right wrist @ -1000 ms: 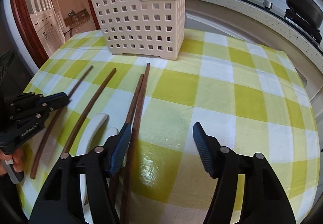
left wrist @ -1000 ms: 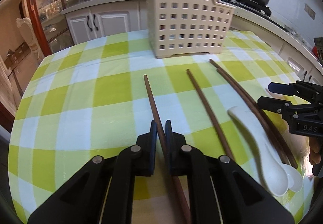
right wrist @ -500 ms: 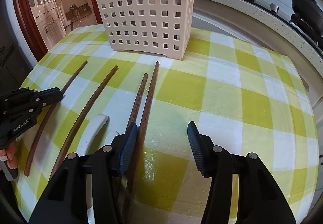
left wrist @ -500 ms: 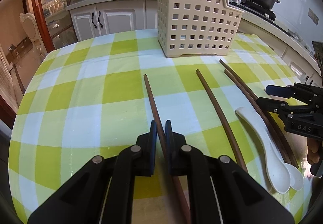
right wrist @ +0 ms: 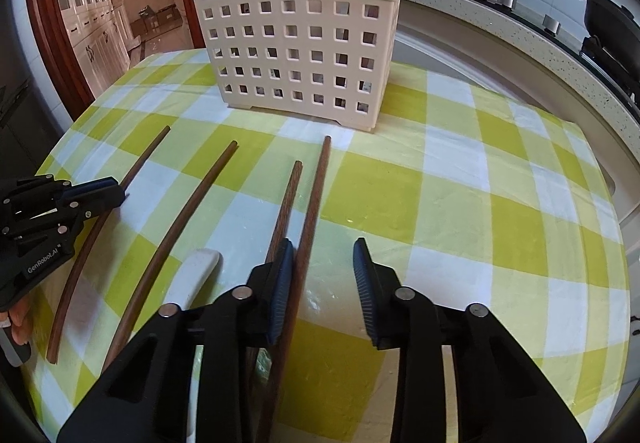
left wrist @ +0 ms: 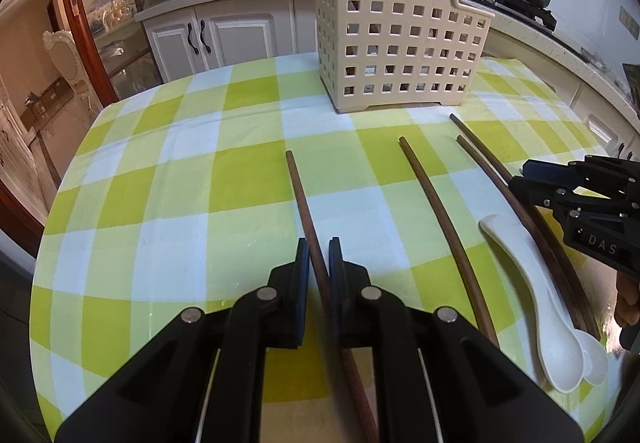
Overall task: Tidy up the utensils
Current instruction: 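Close the left tool on a brown chopstick while the right tool grasps another chopstick, then raise the left tool's chopstick and lower it into the basket while the right tool does likewise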
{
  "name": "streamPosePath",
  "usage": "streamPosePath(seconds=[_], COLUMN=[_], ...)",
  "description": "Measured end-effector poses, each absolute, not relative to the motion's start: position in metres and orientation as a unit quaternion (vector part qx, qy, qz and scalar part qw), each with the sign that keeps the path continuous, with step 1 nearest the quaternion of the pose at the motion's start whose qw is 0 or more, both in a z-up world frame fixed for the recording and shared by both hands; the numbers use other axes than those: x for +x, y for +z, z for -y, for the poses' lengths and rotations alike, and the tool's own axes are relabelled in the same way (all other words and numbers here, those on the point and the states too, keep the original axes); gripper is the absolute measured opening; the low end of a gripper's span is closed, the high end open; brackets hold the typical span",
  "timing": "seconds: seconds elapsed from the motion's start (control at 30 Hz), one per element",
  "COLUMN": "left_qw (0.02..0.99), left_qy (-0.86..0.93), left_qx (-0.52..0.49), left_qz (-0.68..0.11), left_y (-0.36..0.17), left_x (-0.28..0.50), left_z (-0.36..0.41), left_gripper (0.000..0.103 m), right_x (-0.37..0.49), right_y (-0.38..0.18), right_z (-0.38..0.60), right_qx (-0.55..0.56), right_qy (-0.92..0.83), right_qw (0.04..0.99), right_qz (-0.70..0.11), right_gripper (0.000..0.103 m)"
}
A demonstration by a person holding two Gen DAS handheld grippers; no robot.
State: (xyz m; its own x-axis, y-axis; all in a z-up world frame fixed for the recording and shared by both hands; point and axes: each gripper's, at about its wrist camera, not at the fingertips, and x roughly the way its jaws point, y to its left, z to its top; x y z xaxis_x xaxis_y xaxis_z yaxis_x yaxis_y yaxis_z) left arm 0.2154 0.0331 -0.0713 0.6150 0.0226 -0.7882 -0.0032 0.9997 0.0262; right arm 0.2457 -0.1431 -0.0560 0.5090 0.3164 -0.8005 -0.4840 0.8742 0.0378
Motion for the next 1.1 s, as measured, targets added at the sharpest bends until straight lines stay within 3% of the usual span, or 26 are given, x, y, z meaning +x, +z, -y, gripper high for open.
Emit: streamPosePath(seconds=[0.27, 1.1], left_qw=[0.898, 0.944], left_qy=[-0.007, -0.045], left_qx=[-0.011, -0.028], left_qz=[-0.439, -0.327], left_y=[-0.069, 0.036], left_x=[0.22, 0.162], left_z=[-0.039, -0.024], left_gripper=[0.007, 0.006], right_x=[0.247, 0.187], right_y=[-0.055, 0.043], right_z=[0.151, 0.202], right_qx=[-0.075, -0.049], right_qy=[0.234, 0.227], right_qw=[0.866, 0.913], right_qz=[-0.436, -0.336], right_gripper=[0.009, 0.008])
